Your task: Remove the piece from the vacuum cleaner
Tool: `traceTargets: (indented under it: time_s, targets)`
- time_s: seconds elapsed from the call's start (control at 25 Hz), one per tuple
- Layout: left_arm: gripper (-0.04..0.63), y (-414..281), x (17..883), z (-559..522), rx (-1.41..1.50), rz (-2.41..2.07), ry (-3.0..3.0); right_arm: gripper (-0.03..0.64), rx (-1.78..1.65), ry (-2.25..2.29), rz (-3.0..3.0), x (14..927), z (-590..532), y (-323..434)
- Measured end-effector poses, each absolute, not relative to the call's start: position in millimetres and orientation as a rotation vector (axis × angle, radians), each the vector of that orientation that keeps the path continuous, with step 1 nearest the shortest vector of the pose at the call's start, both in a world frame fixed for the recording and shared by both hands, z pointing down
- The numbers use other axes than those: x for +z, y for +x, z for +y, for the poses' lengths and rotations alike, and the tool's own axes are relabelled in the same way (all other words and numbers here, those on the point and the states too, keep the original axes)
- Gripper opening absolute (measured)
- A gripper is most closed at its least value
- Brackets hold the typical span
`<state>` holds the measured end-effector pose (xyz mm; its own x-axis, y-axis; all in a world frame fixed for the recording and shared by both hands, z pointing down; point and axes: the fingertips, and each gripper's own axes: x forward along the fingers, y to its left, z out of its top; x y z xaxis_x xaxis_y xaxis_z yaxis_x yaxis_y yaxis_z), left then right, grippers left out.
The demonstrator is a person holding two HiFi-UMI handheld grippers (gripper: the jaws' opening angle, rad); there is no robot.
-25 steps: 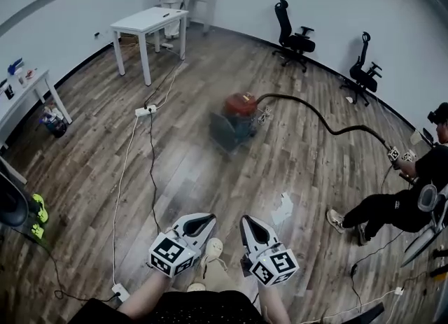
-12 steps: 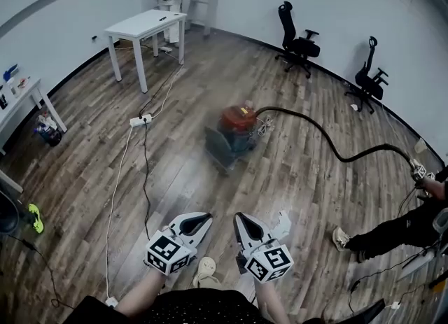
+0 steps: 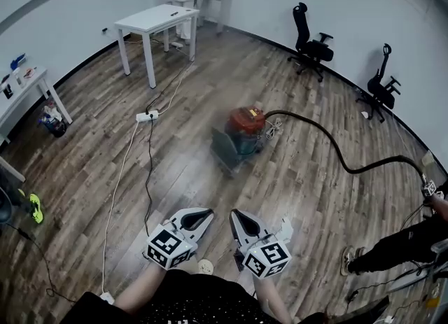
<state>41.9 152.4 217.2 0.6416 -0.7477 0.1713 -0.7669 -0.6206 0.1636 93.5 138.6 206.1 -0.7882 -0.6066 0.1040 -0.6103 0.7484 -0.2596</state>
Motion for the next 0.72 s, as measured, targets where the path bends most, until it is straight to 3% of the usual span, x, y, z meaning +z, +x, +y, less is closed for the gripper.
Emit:
traceTargets:
  time_s: [0.36, 0.72]
  targets:
    - [0.011, 43.4, 220.1, 113.2, 0.106, -1.224, 2.628, 0.012, 0.541, 1.043, -2.89, 222.4, 106.5, 97.5]
    - [0.011, 34.3, 226.7, 17.5, 0.134, -1.17, 2.656, 0.012, 0.537, 1.164, -2.828, 231.3, 6.7, 105.7]
